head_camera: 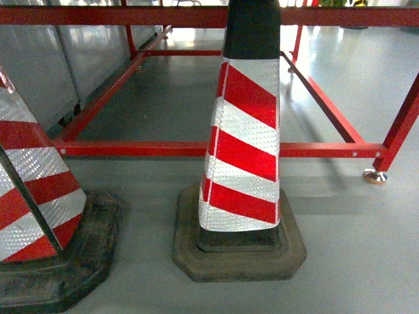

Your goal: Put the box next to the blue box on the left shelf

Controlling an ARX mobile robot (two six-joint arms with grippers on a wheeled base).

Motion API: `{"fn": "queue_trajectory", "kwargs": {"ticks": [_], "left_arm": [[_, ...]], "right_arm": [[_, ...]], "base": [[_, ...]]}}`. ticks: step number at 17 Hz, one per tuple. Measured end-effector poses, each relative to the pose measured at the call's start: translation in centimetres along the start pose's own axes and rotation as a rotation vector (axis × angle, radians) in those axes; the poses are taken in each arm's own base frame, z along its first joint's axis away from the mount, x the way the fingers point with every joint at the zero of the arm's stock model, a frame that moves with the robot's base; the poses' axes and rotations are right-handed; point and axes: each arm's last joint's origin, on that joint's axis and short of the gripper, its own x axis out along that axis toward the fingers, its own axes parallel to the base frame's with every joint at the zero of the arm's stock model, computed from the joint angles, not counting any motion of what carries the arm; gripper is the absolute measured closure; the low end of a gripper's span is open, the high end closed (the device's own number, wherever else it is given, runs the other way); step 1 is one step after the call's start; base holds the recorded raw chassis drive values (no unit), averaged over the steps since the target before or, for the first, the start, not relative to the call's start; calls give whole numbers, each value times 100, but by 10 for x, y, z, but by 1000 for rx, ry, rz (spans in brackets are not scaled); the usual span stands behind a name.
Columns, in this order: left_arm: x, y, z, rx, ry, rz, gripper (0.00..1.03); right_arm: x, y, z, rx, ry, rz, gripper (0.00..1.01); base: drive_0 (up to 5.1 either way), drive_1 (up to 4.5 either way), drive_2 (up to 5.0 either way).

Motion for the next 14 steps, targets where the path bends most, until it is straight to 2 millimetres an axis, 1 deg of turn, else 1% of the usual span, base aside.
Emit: {"fn": "queue_trajectory", "kwargs": {"ticks": [14], "left_arm": [[0, 0, 0, 9, 0, -3, 5]], "right_arm": [[0, 0, 0, 0, 0, -1, 3]], "base": [[0, 0, 0]]}}
